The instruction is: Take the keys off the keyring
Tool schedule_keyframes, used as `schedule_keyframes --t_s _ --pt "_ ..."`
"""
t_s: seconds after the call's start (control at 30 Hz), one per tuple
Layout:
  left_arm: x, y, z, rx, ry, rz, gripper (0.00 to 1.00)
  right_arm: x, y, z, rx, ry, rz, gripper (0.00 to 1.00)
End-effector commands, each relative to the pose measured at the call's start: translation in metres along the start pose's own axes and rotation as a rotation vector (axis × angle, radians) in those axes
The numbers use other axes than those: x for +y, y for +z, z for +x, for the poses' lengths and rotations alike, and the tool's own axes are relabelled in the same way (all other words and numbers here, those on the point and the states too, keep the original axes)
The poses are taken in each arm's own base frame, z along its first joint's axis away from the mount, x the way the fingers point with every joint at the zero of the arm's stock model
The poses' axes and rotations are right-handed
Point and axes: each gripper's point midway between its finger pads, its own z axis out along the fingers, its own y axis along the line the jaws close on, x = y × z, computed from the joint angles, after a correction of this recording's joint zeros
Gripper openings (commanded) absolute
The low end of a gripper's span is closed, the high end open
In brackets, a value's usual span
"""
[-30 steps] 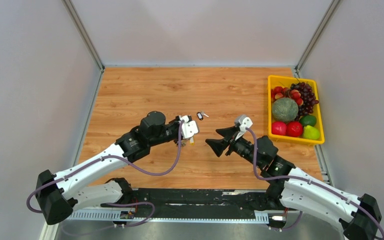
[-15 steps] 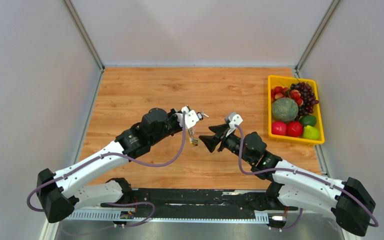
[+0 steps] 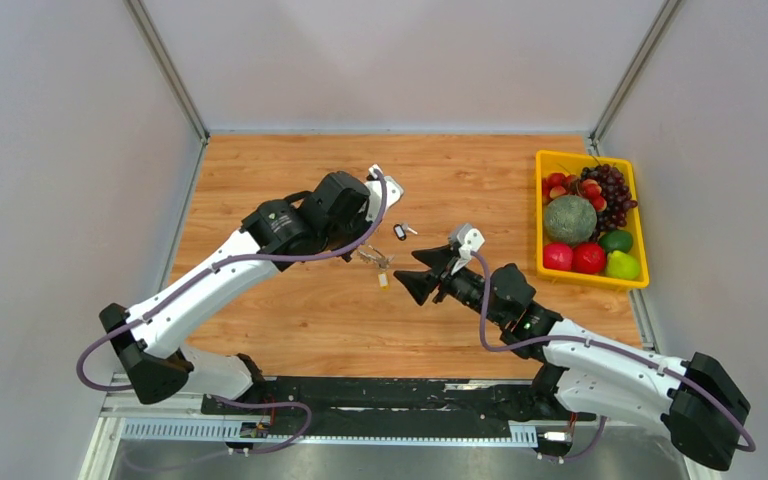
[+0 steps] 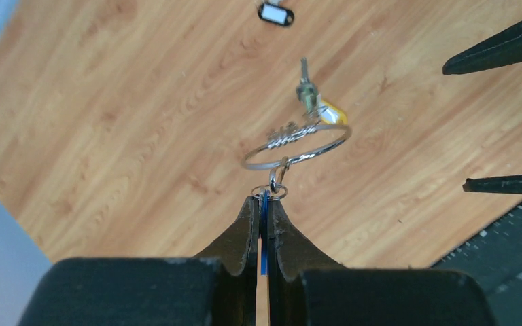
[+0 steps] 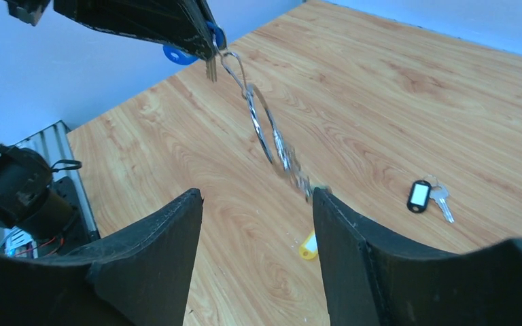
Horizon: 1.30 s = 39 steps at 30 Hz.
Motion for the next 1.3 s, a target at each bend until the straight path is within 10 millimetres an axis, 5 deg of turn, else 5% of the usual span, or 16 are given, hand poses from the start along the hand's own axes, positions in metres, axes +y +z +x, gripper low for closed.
schedule_keyframes --t_s 0.0,0.5,0.97,1.27 --pt "-0.021 -0.022 0.041 0.249 -0.173 0.059 0.0 0.028 0.002 -0.023 -0.09 -0.039 -0.151 0.62" --pt "-0.055 -0.047 0.029 0.198 -0.256 0.273 0.0 0.098 0.002 -0.01 -0.154 -0.315 -0.422 0.56" --pt "-0.073 -0.061 0.025 0.177 -0.292 0.39 0.0 0.085 0.031 -0.016 -0.176 -0.301 -0.282 0.56" --pt "-0.081 -0.068 0.018 0.149 -0.319 0.445 0.0 0.098 0.038 -0.006 -0.139 -0.304 -0.337 0.46"
